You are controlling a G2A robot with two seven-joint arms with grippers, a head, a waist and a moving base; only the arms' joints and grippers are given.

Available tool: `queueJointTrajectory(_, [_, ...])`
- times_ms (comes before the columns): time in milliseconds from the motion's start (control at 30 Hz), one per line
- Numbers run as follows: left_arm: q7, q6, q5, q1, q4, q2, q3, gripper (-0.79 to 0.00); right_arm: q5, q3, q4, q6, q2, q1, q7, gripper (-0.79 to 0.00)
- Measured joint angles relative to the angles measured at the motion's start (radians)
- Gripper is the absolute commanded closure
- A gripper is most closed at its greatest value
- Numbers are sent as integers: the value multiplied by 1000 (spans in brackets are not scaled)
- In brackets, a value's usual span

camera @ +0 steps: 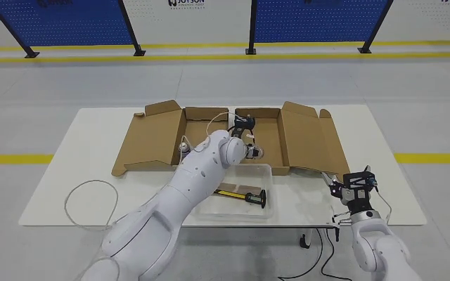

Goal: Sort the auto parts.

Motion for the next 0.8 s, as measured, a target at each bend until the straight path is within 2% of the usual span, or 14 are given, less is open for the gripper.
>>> queueJointTrajectory(500, [26, -11, -3, -40, 122, -54, 20, 0, 0, 0, 0, 0, 0, 0, 0, -785])
queueJointTrajectory(667, [34, -14, 0, -50, 145, -64, 18, -71, 0, 0, 0, 0, 0, 0, 0, -785])
queueJointTrajectory(800, [39, -16, 2, -56, 157, -69, 15, -58, 0, 0, 0, 0, 0, 0, 0, -785])
